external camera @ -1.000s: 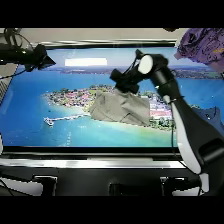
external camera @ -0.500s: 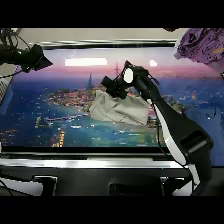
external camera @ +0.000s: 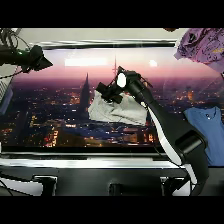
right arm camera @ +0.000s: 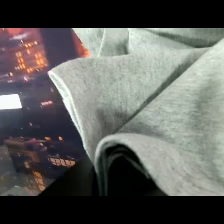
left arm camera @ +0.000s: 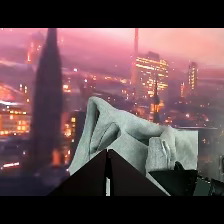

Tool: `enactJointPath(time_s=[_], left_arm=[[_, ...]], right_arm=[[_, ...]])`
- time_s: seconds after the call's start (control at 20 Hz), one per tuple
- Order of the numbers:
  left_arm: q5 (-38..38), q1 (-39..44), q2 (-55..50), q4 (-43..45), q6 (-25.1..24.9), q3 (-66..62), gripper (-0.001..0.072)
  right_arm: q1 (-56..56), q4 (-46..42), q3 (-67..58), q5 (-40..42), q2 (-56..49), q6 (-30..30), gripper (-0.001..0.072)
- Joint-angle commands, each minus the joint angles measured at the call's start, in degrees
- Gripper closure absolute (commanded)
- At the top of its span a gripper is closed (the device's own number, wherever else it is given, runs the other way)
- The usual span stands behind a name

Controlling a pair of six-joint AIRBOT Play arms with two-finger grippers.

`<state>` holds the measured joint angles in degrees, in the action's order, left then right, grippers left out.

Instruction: Fold the clothes and pants, and hang the long-sleeved shirts on hangers.

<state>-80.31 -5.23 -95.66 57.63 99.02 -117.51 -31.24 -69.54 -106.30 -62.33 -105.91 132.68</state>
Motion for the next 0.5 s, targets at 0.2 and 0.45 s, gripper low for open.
enactJointPath(time_s=[0.2, 0.45], left_arm=[[-0.7, 0.0, 0.0, 0.0, 0.0, 2.0, 0.0684], [-0.7, 0.0, 0.0, 0.0, 0.0, 2.0, 0.0684]], right_arm=[[-0.4, 5.8, 0.0, -5.1, 0.1, -6.2, 0.0445], [2.3, 5.9, -0.3, -10.0, 5.0, -11.7, 0.0389]])
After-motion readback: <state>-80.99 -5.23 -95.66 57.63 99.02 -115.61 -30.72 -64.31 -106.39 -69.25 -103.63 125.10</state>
